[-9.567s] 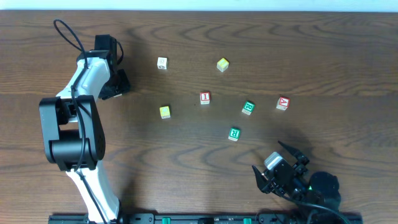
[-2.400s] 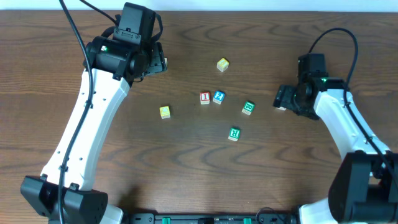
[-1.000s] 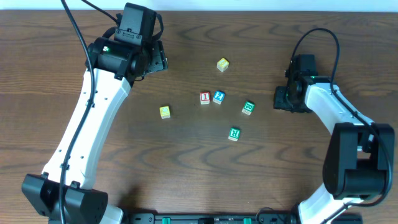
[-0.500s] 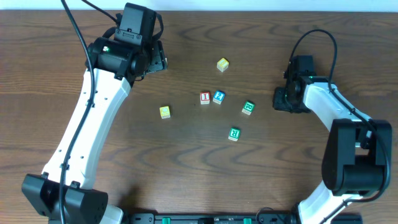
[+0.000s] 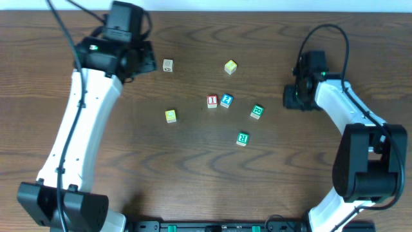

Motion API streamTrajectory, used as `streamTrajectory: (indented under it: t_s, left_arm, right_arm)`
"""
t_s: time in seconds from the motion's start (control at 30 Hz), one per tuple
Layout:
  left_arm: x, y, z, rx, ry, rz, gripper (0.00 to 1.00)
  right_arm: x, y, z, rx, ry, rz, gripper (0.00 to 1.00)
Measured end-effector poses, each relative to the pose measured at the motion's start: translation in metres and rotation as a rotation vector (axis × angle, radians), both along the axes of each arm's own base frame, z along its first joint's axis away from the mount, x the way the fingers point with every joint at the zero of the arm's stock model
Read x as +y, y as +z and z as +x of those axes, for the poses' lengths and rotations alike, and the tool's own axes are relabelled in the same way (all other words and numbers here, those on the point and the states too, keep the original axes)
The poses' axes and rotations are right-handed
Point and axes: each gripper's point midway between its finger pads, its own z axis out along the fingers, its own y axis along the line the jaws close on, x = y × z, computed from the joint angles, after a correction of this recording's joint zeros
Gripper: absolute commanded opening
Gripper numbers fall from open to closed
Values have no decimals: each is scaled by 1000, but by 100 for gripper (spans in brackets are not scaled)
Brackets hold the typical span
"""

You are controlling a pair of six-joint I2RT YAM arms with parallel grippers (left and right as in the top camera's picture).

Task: Spell out Ai2

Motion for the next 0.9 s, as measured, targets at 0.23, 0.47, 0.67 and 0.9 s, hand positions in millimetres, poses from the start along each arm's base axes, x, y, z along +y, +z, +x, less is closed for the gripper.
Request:
streamTrajectory:
  t_s: [0.23, 0.47, 0.67, 0.9]
  left_arm:
    - [75, -12, -23, 115, 136, 35, 74]
    - [115, -16, -35, 151, 204, -8, 75]
    - [123, -17, -38, 160, 200, -26, 75]
    - [117, -17, -36, 157, 168, -52, 75]
  right_arm:
    - [57, 89, 62, -209, 298, 19, 20]
    - [191, 170, 67, -439, 822, 73, 22]
    - [288, 182, 18, -503, 1232, 54, 5]
    - [322, 148, -12, -410, 1394, 60, 1]
